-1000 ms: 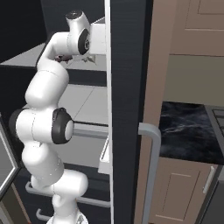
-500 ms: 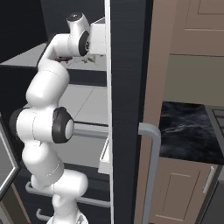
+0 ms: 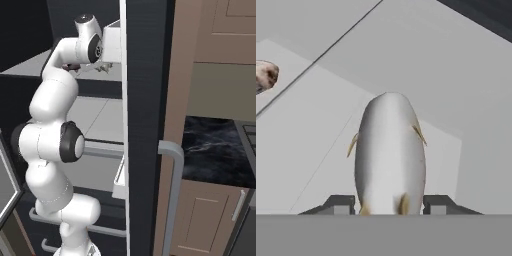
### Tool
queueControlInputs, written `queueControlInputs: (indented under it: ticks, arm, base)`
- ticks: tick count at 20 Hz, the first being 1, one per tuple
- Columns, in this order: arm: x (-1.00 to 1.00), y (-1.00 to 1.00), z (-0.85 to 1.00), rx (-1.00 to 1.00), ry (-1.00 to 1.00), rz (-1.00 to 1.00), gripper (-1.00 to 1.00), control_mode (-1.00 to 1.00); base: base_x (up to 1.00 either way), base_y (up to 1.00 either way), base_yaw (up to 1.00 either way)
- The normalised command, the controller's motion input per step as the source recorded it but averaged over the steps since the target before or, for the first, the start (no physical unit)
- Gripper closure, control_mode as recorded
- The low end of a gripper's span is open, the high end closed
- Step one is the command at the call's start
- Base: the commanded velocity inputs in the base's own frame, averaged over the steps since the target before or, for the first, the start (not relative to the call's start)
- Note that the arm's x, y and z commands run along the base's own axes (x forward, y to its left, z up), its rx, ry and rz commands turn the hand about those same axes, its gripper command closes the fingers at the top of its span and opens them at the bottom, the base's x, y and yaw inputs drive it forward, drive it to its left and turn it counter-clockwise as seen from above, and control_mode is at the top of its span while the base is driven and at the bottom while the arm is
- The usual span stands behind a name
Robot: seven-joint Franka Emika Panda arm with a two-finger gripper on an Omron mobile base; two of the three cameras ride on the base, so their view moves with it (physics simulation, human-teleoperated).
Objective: Gather the onion and garlic from the fridge and place them on a tray on the dining counter. Then gather the fishs from the fridge and place them on the other tray.
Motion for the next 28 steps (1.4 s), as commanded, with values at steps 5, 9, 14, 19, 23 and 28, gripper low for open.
queueControlInputs:
  ticks: [5,9,14,19,23,28]
  arm:
    - [-0.4,0.06,-0.25,0.0,-0.03,0.0,1.0,-1.0]
    - [-0.74,0.15,-0.15,0.0,-0.14,0.0,1.0,-1.0]
    - [-0.86,0.22,-0.16,0.0,-0.18,0.0,1.0,-1.0]
    - [-1.0,0.15,0.01,0.0,-0.13,0.0,1.0,-1.0]
    - [-1.0,0.07,0.02,0.0,-0.02,0.0,1.0,-1.0]
    - [-1.0,0.04,0.0,0.0,0.0,0.0,1.0,-1.0]
  base:
    - [0.0,0.0,0.0]
    - [0.0,0.0,0.0]
    - [0.0,0.0,0.0]
    - [0.0,0.0,0.0]
    - [0.0,0.0,0.0]
    - [0.0,0.0,0.0]
